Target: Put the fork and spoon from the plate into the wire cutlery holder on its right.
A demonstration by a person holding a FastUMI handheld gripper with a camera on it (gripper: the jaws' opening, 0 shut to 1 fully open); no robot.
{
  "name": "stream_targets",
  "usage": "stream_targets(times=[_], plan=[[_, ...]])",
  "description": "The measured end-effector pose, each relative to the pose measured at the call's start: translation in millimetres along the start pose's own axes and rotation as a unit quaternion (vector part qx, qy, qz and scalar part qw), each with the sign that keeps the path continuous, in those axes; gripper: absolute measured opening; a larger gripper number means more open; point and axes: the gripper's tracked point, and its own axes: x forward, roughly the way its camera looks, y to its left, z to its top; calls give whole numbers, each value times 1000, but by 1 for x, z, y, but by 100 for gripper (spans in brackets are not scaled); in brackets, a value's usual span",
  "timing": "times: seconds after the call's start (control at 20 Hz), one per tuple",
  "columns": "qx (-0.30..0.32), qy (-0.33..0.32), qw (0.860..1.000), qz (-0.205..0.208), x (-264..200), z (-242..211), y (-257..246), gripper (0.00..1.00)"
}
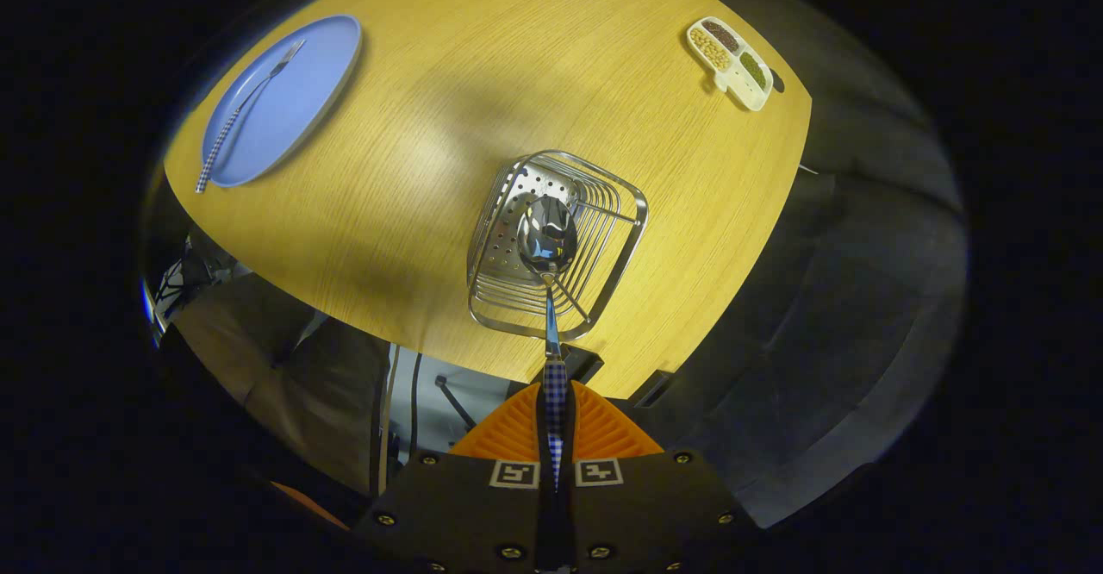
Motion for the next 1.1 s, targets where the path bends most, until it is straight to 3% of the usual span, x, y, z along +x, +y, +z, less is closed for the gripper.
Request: stream_targets(times=[0.15,0.5,0.7,1.1], plan=[[-8,1,1000,0,5,10,0,1],[-1,-15,1000,9,6,23,1,11],[31,-52,998,-4,-2,27,-2,97],[88,-149,985,-15,-49,33,11,95]])
